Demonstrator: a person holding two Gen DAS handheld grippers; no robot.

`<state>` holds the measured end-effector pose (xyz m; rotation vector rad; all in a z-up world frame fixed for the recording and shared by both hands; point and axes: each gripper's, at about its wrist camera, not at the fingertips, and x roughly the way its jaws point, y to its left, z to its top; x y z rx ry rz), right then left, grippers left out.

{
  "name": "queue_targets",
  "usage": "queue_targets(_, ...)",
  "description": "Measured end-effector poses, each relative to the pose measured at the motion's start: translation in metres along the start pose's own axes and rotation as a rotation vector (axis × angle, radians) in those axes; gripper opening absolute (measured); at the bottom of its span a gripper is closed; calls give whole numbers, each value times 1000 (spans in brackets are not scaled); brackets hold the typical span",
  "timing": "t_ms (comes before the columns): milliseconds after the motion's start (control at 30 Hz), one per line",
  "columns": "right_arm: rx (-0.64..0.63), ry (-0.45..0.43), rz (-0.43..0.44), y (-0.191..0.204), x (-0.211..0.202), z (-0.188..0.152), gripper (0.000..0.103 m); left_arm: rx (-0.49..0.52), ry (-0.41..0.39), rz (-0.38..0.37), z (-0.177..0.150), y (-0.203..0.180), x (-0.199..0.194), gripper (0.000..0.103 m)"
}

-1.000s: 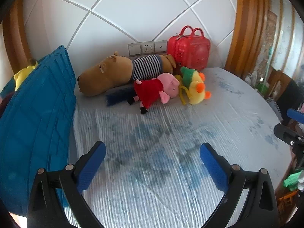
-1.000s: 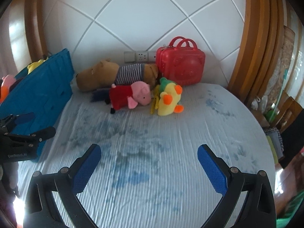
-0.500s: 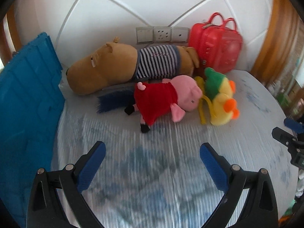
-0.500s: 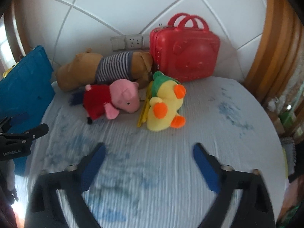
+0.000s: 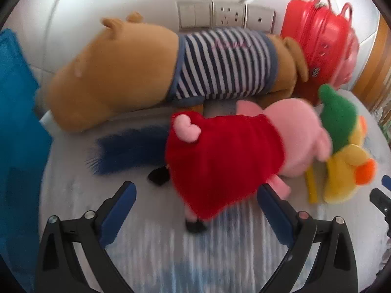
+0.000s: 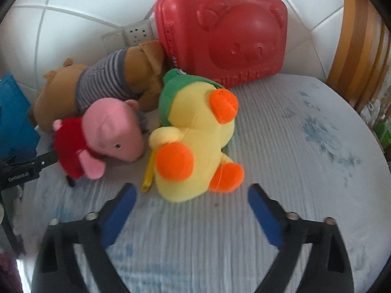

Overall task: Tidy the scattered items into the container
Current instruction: 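Grasp the pink pig plush with the left tool while the right tool grasps the yellow duck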

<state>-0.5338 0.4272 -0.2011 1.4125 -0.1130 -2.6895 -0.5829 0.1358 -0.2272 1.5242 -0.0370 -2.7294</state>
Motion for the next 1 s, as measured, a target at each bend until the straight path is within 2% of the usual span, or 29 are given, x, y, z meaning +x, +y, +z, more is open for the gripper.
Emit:
queue_targets(100,-10,-2,-3,-1,24,5,100,-17,-4,-31,2,-1,27,103)
queue_targets(300,-28,-14,-36,2,72,5,103,-12,-32,-131,-1,-13,38,103)
queue_targets(333,-36,-11,-44,3,77,6,103,-11,-36,-148,-1,-15,40,97)
queue_targets(400,-34,3,-58,2,85,7,102,-9,-46,-181,-2,-18,43,79)
queue_targets(433,-21,16,-51,0,86,8,97,-5,-48,-170,-2,-21,38,73)
queue_targets(500,-26,29,-49,-1,84,9,90,1,-35,-156,-5,-24,28,70)
queue_targets(633,-40,46,-42,2,63,9,66,33,-4,-119,-18,-34,0,65)
queue_targets(833,-21,121,-19,-4,32,-13,63,55,53,-74,-57,-44,-45,60)
queue_targets(1000,-55,184,6,-2,0,-50,63,50,108,-65,-94,-45,-80,59)
